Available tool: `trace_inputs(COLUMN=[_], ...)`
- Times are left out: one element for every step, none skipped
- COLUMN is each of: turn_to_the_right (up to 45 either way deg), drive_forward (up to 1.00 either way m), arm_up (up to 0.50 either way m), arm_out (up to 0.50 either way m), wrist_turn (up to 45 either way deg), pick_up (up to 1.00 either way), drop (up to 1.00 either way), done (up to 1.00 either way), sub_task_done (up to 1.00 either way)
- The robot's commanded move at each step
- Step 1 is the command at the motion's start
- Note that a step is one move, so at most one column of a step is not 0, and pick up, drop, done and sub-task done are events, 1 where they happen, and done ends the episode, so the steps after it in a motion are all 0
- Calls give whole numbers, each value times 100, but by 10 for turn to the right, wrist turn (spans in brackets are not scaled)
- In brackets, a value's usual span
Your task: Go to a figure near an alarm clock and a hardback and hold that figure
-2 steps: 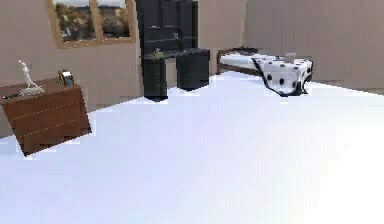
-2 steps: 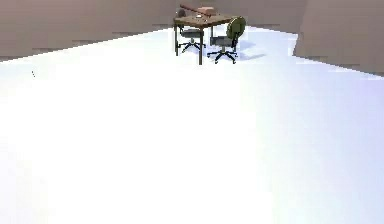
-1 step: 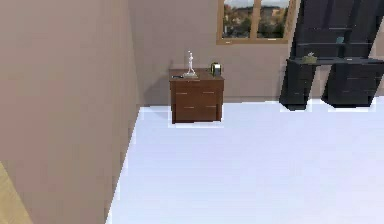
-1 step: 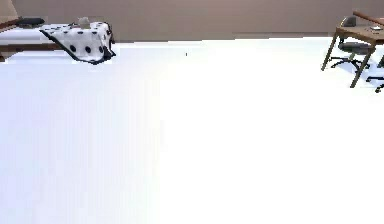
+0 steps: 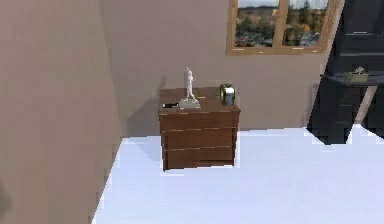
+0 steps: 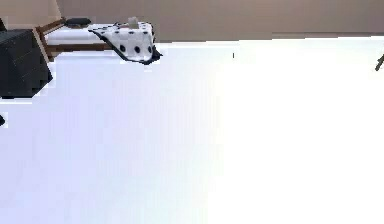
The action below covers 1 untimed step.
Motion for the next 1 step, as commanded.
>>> trace_inputs(turn_to_the_right=[-30], drive_forward=[0], arm_up=[0], arm_out=[0], wrist_turn=[0], pick_up=[0], drop=[0], done=[0], sub_task_done=[0])
